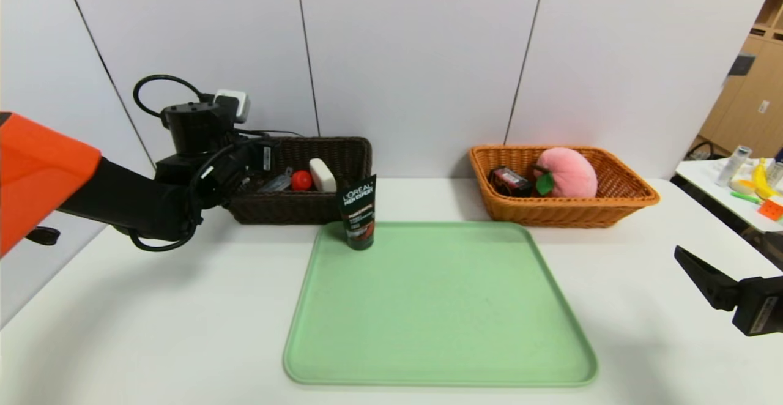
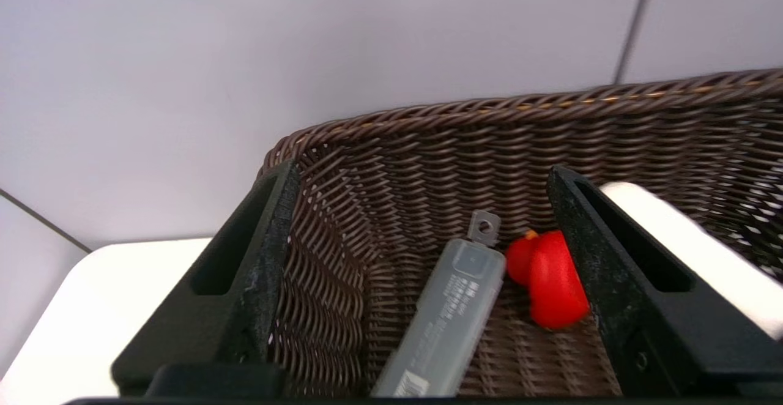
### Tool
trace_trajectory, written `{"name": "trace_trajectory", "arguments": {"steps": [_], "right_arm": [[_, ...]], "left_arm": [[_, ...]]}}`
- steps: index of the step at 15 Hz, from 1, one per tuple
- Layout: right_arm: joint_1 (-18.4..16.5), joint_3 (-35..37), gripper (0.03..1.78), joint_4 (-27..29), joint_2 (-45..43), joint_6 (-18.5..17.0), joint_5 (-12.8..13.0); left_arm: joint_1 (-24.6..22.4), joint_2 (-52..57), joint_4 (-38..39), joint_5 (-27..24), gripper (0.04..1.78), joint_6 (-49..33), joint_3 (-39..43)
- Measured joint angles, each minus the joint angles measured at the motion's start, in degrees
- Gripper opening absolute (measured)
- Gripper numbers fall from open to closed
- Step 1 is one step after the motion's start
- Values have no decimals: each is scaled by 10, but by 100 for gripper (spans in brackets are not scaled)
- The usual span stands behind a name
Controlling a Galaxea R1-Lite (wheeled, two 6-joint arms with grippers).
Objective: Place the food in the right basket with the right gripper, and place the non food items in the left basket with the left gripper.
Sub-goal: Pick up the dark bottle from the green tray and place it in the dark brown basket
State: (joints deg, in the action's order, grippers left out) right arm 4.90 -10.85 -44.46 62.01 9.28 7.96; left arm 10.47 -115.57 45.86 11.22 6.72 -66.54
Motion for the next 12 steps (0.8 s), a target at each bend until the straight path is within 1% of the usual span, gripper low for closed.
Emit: {"name": "trace_trajectory", "arguments": {"steps": [2,4,5,7,9,11,12], "right_arm": [[0,1,170,0,0,0,0],[0,1,170,0,0,0,0],[0,1,170,0,-1,0,0],[0,3,170,-2,-2,0,0],[0,6,170,0,-5,0,0],[0,11,170,1,-12,0,0],[0,12,170,2,-15,0,0]], "left_arm": [[22,44,-63,-1,151,-22,0],[72,93,-114,-2,155,-76,7],[104,118,-130,-2,157,-106,23],[148,154,-133,-2,160,-135,71],[178,176,-110,-5,163,-140,129],[199,187,-25,-26,164,-138,216],[208,188,34,-35,165,-135,259]]}}
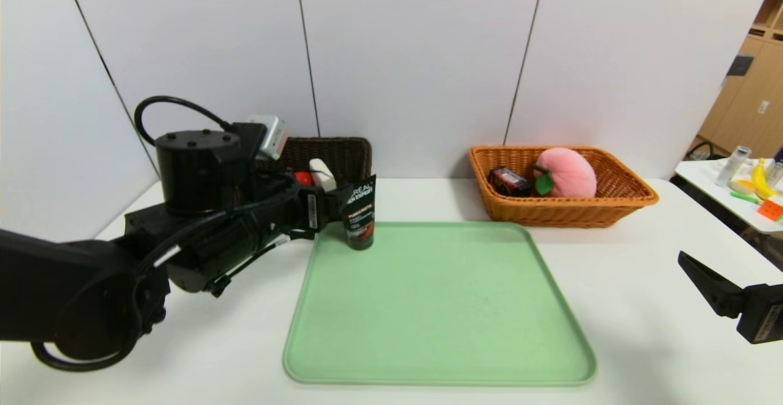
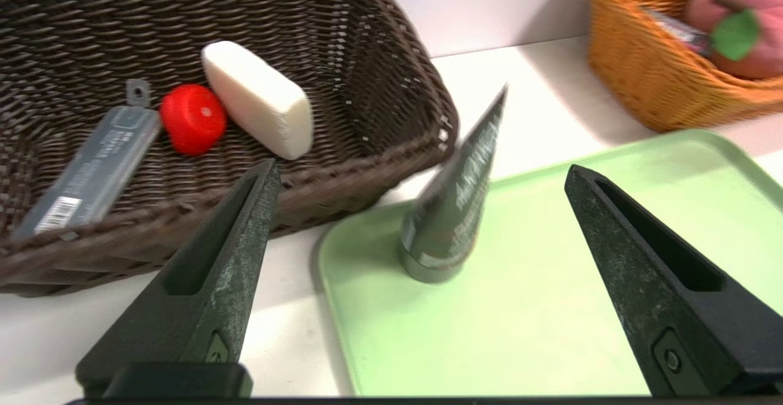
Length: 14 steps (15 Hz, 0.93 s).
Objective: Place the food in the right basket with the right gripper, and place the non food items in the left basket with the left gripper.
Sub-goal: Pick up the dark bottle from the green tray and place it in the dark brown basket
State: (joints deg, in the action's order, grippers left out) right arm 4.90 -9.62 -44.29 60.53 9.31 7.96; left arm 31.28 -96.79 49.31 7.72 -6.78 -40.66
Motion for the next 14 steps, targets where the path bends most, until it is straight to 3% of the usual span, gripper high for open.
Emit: {"name": "trace_trajectory", "arguments": {"steps": [6,8,14], "right_arm": [[0,5,170,1,-3,0,-3],[0,5,170,1,-3,0,-3],[0,8,170,2,-1,-1,-3]], "left_arm": [[26,-73,342,-15,167,30,146],[27,-106,377,-15,167,28,158],[28,-159,378,-12,169,25,163]]}}
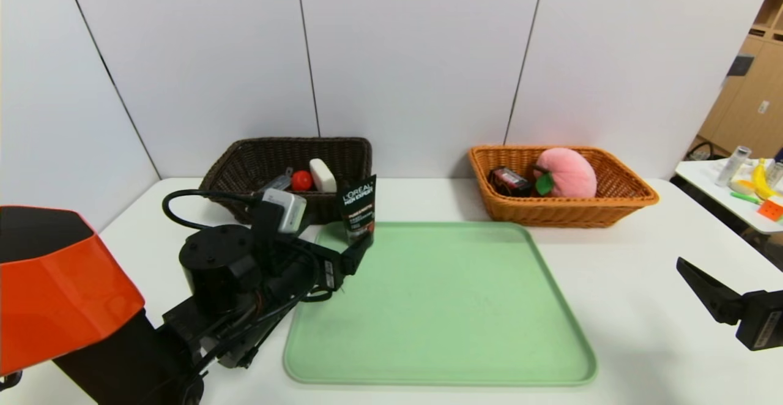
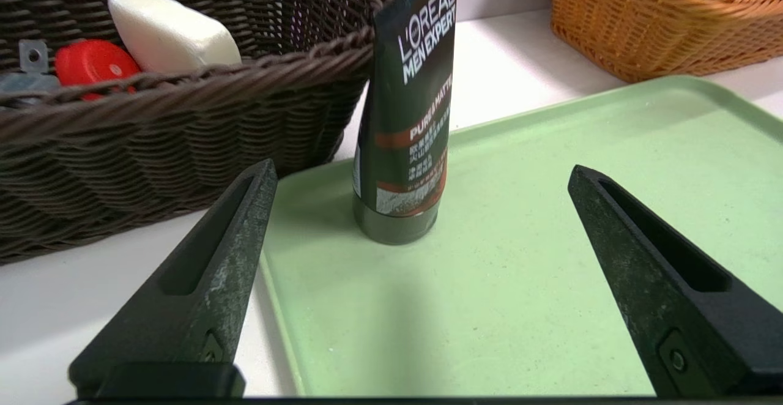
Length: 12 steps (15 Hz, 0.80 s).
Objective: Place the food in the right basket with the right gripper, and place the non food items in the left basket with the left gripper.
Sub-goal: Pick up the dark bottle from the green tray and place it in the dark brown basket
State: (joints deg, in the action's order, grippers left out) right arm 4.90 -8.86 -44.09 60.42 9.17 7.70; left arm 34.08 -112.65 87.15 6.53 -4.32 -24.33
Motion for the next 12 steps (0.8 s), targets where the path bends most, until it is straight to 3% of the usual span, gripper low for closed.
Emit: {"name": "trace_trajectory", "arguments": {"steps": [12], "right_arm": [[0,7,170,-1,0,-1,0]], "left_arm": [[-1,-83,0,0,169,1,-92]]}}
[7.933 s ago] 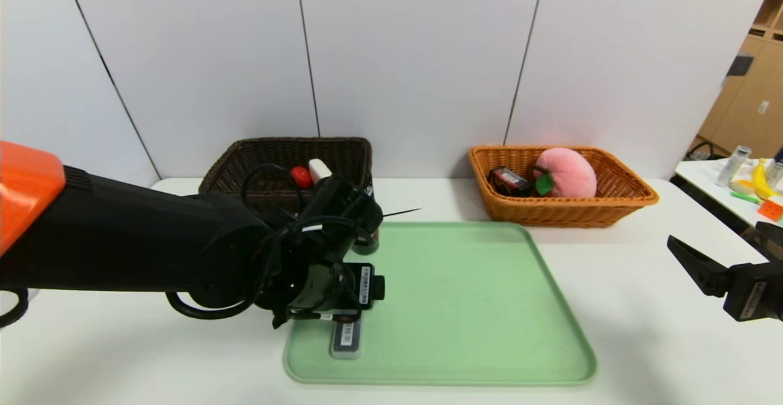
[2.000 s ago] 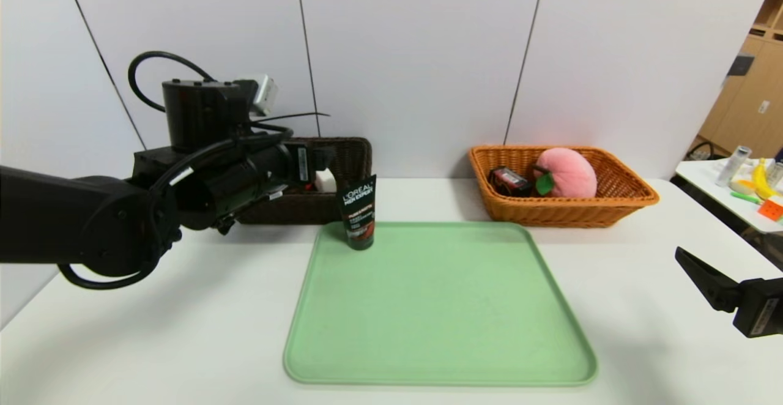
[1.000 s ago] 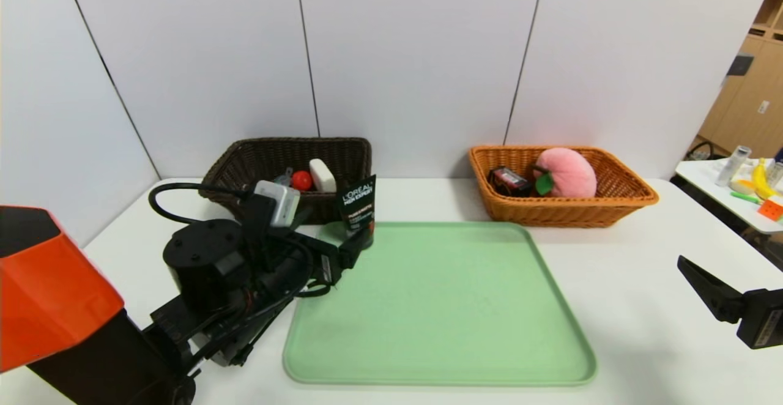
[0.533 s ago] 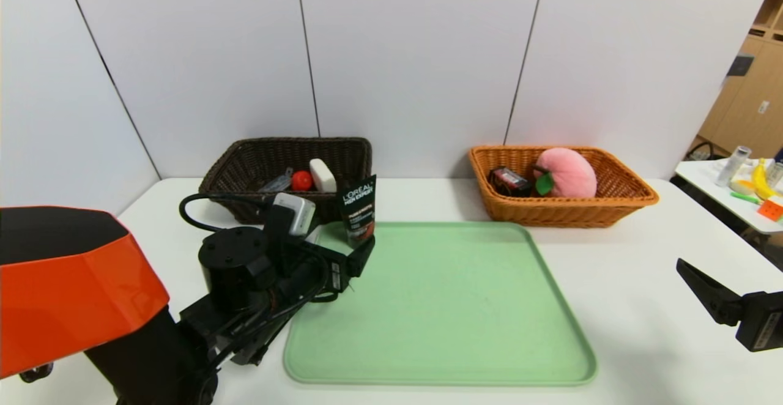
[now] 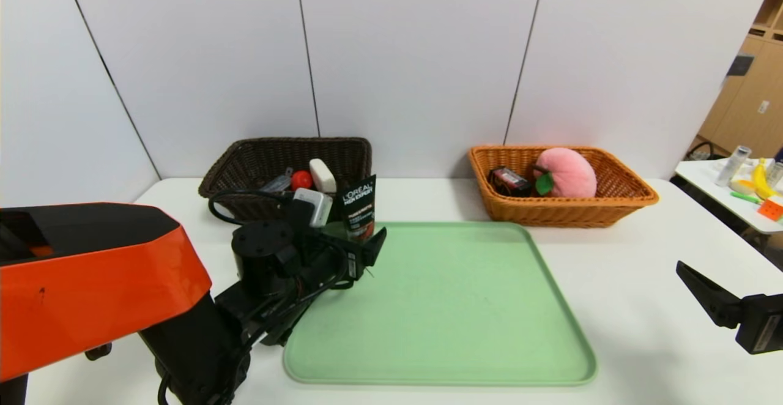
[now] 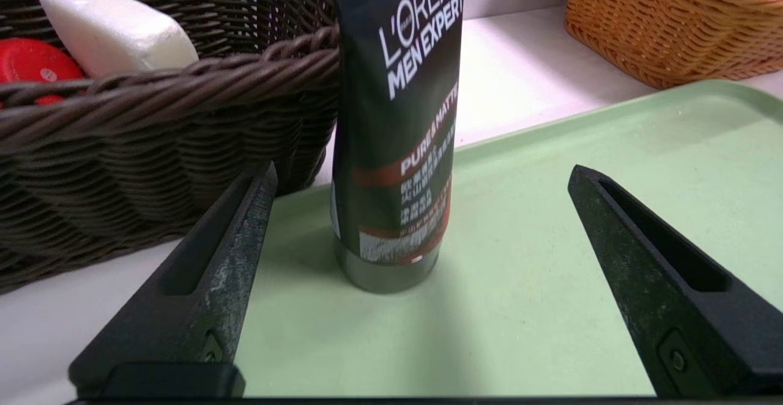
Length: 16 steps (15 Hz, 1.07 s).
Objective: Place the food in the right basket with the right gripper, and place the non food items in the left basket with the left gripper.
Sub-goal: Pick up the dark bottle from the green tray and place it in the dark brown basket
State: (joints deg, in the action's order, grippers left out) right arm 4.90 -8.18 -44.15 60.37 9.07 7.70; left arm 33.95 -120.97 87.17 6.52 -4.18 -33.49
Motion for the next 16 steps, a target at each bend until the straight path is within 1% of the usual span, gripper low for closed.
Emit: {"name": "trace_trajectory", "arguments": {"steps": [12,14,15,16], "right_arm": [[0,8,170,0,-1,-1,0],[0,8,170,0,-1,-8,0],[0,8,170,0,-1,-11,0],[0,8,170,0,-1,-12,0]], "left_arm": [[-2,-43,0,0,169,3,-52],[-3,-48,0,0,169,3,-58],[-5,-50,-1,2,163,2,-62],[-7,-51,-1,3,145,2,-65]]}}
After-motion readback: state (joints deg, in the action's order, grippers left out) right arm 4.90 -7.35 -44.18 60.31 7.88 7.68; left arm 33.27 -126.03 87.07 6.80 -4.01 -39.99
